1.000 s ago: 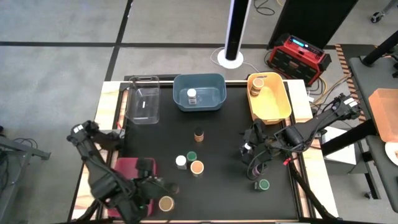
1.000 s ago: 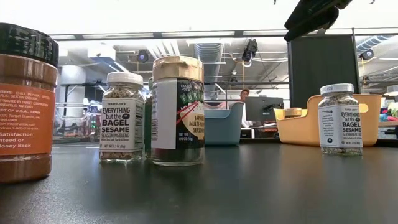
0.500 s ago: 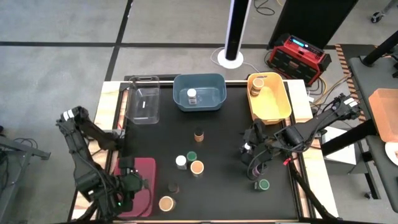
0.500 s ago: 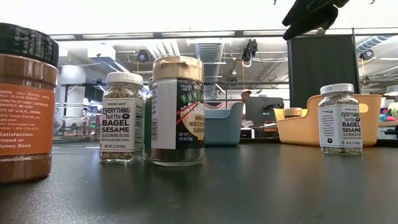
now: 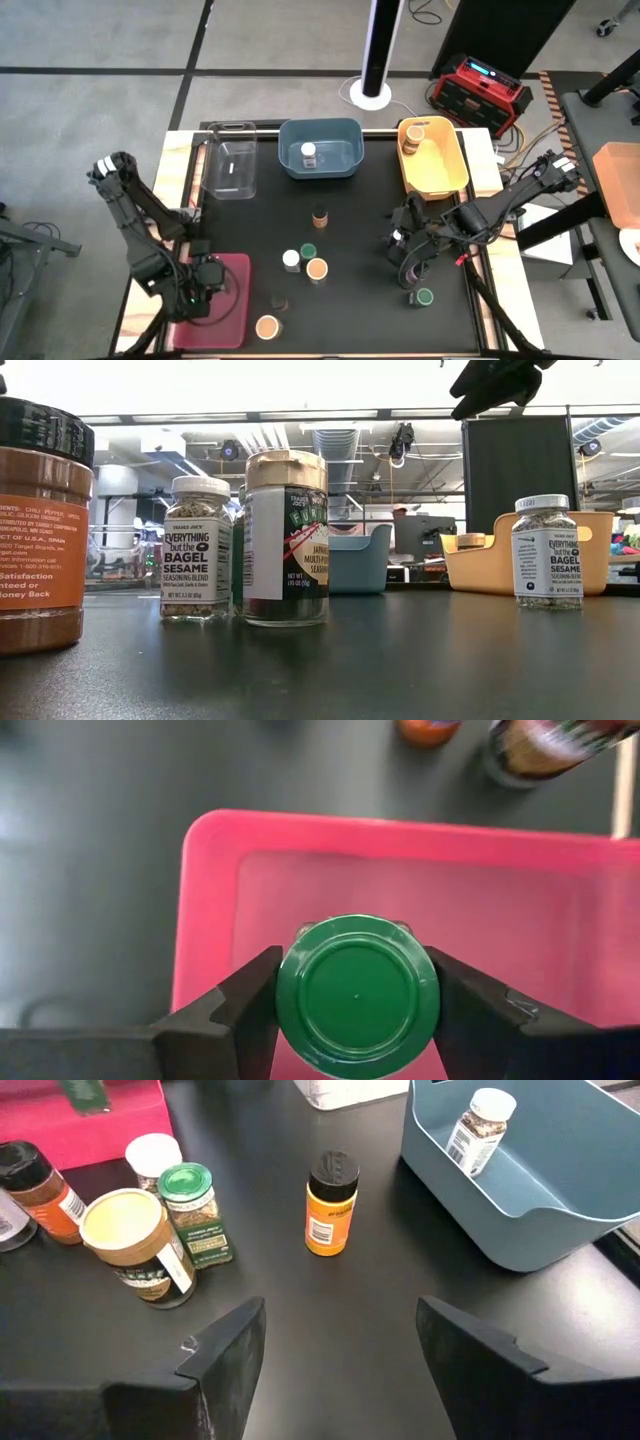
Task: Sort spices by type
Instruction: Put the bottom left green seasoning bottle into the pink bin
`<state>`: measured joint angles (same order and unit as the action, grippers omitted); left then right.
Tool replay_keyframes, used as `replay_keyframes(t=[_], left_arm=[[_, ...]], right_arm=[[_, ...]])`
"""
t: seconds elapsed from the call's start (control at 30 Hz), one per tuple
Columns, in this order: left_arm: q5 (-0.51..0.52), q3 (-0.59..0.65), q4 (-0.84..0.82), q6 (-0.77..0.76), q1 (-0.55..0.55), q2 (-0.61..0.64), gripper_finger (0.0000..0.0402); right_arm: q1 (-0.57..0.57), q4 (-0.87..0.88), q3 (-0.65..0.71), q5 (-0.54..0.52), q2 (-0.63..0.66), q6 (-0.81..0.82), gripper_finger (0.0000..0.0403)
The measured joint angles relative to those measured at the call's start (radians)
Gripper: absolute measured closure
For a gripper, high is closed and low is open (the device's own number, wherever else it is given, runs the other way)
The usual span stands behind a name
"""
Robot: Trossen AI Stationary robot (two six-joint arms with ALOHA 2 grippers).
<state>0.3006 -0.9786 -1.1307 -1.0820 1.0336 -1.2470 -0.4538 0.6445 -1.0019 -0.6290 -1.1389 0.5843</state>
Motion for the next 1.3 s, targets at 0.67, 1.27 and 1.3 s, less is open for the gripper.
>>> replay_keyframes(t=[0.67,1.27,1.3], left_arm=[[0.138,0.058,0.033,0.072,-0.012,0.092,0.0212],[0.099,0.144,0.087,0.081,-0.053,0.104,0.0212],[0.101,0.148,0.089,0.082,-0.056,0.104,0.0212]], right_arm=[[0.0,-0.032,0.004,-0.001,-0.026,-0.001,0.0143],[0.0,-0.037,0.005,-0.001,-0.066,-0.009,0.0131],[0.0,-0.037,0.005,-0.001,-0.066,-0.009,0.0129]])
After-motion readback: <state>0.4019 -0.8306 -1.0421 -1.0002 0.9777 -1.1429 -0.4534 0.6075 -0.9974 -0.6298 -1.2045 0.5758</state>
